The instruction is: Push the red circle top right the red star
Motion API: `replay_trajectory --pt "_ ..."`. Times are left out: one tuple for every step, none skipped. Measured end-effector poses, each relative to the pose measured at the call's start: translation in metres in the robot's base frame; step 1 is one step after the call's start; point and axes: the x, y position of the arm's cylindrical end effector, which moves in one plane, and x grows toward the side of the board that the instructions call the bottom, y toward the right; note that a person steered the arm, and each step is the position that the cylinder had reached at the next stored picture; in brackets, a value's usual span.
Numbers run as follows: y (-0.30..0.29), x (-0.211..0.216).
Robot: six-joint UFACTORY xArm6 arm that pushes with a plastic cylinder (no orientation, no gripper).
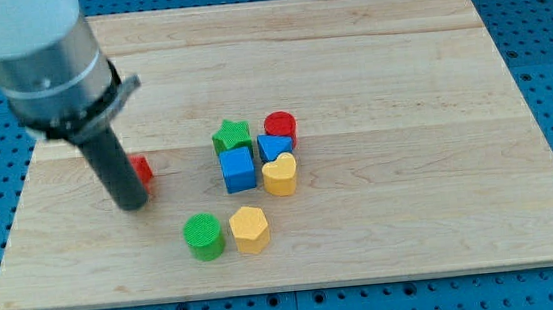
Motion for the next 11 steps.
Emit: replay_trajectory --pt "0.011 -0.003" --pt "0.060 0.029" --pt "0.132 0.033" --pt "0.218 0.020" --pt "0.203 -0.038" --pt "0.147 -0.069" --pt "0.087 -0.084" --pt "0.057 -0.090" --pt "0.067 -0.109" --pt "0.073 -0.115" --pt "0.082 -0.079"
